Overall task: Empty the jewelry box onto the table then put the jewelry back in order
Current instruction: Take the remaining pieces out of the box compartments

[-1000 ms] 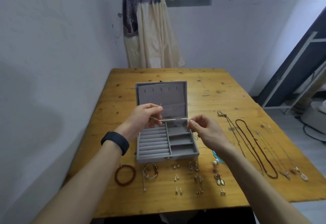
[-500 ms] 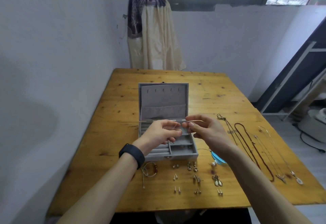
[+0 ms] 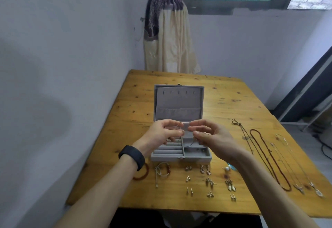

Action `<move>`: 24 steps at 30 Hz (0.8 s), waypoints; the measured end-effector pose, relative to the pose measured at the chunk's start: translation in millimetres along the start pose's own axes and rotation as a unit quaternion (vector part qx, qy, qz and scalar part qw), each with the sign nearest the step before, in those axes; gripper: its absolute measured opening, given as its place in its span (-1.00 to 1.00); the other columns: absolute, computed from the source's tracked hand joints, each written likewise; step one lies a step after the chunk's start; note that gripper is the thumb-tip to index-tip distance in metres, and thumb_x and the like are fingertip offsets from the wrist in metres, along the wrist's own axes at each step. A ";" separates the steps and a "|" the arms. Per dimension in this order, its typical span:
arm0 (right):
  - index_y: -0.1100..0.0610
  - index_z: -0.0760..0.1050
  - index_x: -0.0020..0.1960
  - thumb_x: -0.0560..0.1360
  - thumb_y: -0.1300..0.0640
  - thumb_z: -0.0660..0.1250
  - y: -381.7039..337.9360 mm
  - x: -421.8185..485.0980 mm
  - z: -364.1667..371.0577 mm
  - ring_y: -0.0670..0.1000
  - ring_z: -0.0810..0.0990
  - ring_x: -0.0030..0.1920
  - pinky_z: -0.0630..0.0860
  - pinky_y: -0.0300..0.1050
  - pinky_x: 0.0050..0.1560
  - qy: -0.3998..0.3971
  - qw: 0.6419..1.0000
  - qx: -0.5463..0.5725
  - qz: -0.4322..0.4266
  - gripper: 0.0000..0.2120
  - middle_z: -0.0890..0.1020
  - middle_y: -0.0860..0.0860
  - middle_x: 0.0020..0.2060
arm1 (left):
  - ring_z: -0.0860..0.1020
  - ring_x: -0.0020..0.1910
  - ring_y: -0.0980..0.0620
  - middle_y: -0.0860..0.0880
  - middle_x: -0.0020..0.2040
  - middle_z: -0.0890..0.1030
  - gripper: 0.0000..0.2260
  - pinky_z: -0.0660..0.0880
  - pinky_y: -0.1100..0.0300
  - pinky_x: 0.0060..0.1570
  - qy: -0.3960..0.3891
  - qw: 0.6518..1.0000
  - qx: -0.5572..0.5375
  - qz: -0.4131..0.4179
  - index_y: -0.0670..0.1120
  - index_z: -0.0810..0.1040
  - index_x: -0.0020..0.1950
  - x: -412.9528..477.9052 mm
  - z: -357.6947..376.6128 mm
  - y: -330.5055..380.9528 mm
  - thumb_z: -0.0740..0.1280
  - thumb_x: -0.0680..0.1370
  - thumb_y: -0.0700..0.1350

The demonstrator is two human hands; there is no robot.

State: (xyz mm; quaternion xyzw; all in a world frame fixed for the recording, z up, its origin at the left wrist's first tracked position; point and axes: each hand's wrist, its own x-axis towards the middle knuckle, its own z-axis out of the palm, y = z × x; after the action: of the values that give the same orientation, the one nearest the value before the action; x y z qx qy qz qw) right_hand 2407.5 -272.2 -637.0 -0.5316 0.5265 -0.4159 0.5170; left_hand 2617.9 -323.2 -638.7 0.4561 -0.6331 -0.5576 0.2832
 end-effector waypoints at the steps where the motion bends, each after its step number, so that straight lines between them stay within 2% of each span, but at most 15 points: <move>1: 0.07 0.59 0.21 0.55 0.26 0.39 -1.2 0.2 1.7 -0.02 0.68 0.01 0.59 -0.20 -0.05 -0.028 1.000 -0.010 0.009 -0.75 0.69 0.03 0.07 | 0.59 -0.20 0.13 0.05 0.01 0.70 -0.75 0.48 0.23 -0.20 0.003 1.000 0.006 -0.003 0.04 0.63 0.15 -2.3 -6.1 0.6 0.50 0.49 -0.06; 3: 0.08 0.58 0.24 0.55 0.25 0.40 -4.1 2.5 8.7 -0.01 0.67 0.10 0.60 -0.17 0.02 -0.099 0.994 -0.038 0.023 -0.72 0.70 0.03 0.07 | 0.62 -0.09 0.11 0.06 0.05 0.68 -0.75 0.52 0.24 -0.15 -0.002 0.999 0.032 -0.008 0.02 0.63 0.15 -8.6 -18.2 1.5 0.50 0.49 -0.08; 5: 0.10 0.59 0.25 0.55 0.20 0.40 -8.5 6.5 19.6 -0.02 0.68 0.05 0.59 -0.16 0.02 -0.160 0.985 -0.068 0.020 -0.72 0.71 0.06 0.02 | 0.62 0.02 0.17 0.09 0.08 0.66 -0.76 0.54 0.26 -0.09 -0.011 0.997 0.070 -0.010 0.00 0.64 0.16 -16.4 -29.1 1.7 0.49 0.50 -0.10; 8: 0.10 0.63 0.17 0.56 0.16 0.40 -16.3 15.8 39.0 -0.01 0.65 -0.09 0.59 -0.16 -0.04 -0.198 0.974 -0.104 0.018 -0.81 0.71 0.07 -0.07 | 0.61 -0.11 0.29 0.09 0.03 0.67 -0.77 0.47 0.40 -0.24 0.002 0.994 0.103 -0.021 -0.03 0.64 0.17 -32.3 -47.6 -0.7 0.48 0.52 -0.12; 11: 0.13 0.65 0.10 0.57 0.21 0.37 -18.7 28.3 63.6 -0.05 0.62 -0.14 0.55 -0.22 -0.09 -0.239 0.963 -0.119 0.026 -0.86 0.69 0.03 -0.13 | 0.63 -0.02 0.17 0.07 0.02 0.70 -0.78 0.49 0.35 -0.20 0.030 0.993 0.108 -0.043 0.00 0.66 0.15 -50.8 -67.7 -10.1 0.49 0.51 -0.11; 13: 0.16 0.64 0.08 0.58 0.23 0.36 -18.3 35.5 84.0 -0.07 0.62 -0.14 0.55 -0.22 -0.09 -0.240 0.964 -0.109 0.036 -0.88 0.68 0.02 -0.16 | 0.64 -0.04 0.15 0.07 0.02 0.70 -0.79 0.50 0.32 -0.19 0.047 0.992 0.107 -0.048 0.01 0.66 0.14 -61.6 -78.9 -18.0 0.48 0.52 -0.10; 16: 0.17 0.62 0.05 0.59 0.24 0.32 -20.0 44.4 112.8 -0.08 0.60 -0.18 0.54 -0.22 -0.13 -0.228 0.966 -0.119 0.041 -0.88 0.66 0.00 -0.21 | 0.63 -0.17 0.23 0.10 0.03 0.67 -0.82 0.51 0.36 -0.22 0.090 0.989 0.100 -0.058 0.02 0.64 0.15 -74.8 -92.3 -28.3 0.45 0.55 -0.09; 20: 0.12 0.62 0.00 0.57 0.20 0.32 -16.0 52.6 139.1 -0.06 0.58 -0.20 0.54 -0.11 -0.10 -0.196 0.961 -0.194 0.032 -0.90 0.65 -0.01 -0.21 | 0.66 -0.14 0.05 0.09 -0.01 0.68 -0.85 0.63 0.12 -0.02 0.165 0.973 0.137 -0.084 0.02 0.65 0.12 -88.2 -104.6 -48.9 0.35 0.60 0.00; 22: 0.06 0.62 0.00 0.57 0.16 0.33 -12.4 54.2 147.3 -0.05 0.63 -0.14 0.57 -0.11 -0.07 -0.187 0.954 -0.232 0.023 -0.90 0.69 -0.02 -0.16 | 0.65 -0.16 0.04 0.11 -0.02 0.68 -0.86 0.63 0.12 -0.05 0.201 0.965 0.137 -0.098 0.05 0.65 0.09 -98.3 -106.4 -59.5 0.30 0.63 -0.01; 24: 0.03 0.62 0.00 0.57 0.13 0.33 -10.8 54.5 154.1 -0.06 0.64 -0.12 0.56 -0.16 -0.11 -0.187 0.949 -0.253 0.016 -0.91 0.69 -0.03 -0.15 | 0.65 -0.20 -0.01 0.05 -0.02 0.69 -0.85 0.65 0.09 -0.08 0.211 0.964 0.114 -0.117 0.04 0.65 0.08 -109.3 -106.8 -70.2 0.29 0.64 -0.02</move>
State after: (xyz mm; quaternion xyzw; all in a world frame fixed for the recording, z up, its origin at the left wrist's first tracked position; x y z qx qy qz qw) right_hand 2566.4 -309.8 -650.4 -0.7047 0.5168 -0.1539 0.4612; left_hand 2775.2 -270.8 -666.7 0.6634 -0.5608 -0.4019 0.2896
